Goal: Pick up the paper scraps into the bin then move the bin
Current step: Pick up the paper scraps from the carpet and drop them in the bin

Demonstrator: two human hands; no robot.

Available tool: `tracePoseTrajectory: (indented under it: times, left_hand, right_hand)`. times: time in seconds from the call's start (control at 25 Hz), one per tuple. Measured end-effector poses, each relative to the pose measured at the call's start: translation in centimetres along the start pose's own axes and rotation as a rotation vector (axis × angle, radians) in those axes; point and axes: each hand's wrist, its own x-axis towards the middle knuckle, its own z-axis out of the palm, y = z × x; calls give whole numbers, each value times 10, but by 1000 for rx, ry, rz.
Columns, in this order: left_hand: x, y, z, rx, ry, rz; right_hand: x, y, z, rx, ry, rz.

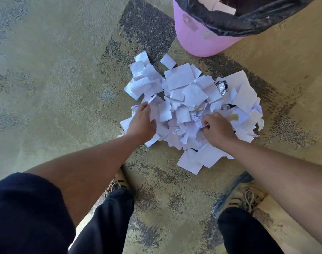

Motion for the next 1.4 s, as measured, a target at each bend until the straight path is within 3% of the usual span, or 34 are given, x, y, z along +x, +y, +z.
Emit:
tracePoseTrajectory:
  times: [0.12, 0.24, 0.32, 0.4, 0.56, 0.72, 0.8, 0.92, 0.96, 1.12, 1.2, 1.28, 1.4]
  left_hand:
    - [-5, 4, -13, -149, 257, -69]
    - [-19, 24, -30, -494, 352, -249]
    - [-32, 36, -37, -776, 277, -293]
    - [-42, 47, -40, -1005, 73, -301]
    - [-57, 70, -33, -1088, -182, -224]
    - [-61, 77, -22, -1168, -326, -234]
    - [-63, 80, -19, -1188, -297, -245]
    - [-62, 82, -10, -1126, -108, -293]
    - [-59, 79, -5, -1063, -40, -330]
    - [-45, 63, 1, -955, 126, -437]
    - [-35, 43, 1, -816, 192, -478]
    - [-29, 20, -1, -614, 170, -501]
    - [-25, -11, -7, -268, 5, -433]
  right_hand:
    - [-7, -6, -14, 82, 107, -98]
    - [-22, -16, -26, 284, 189, -85]
    - [-34, -27, -33, 561, 181, 31]
    - [-43, -39, -36, 888, 115, 179]
    - [-55, -61, -39, 1282, -49, 350]
    - [-64, -81, -44, 1446, -230, 366]
    - [-66, -88, -47, 1507, -241, 372]
    - [-63, -90, -43, 1620, -186, 411]
    - [-63, -92, -40, 1575, -171, 397]
    - [-61, -90, -18, 948, -89, 248]
    - [-58, -87, -12, 877, -88, 252]
    - [-55, -83, -8, 865, -113, 266]
    - [-48, -77, -2, 814, -129, 275]
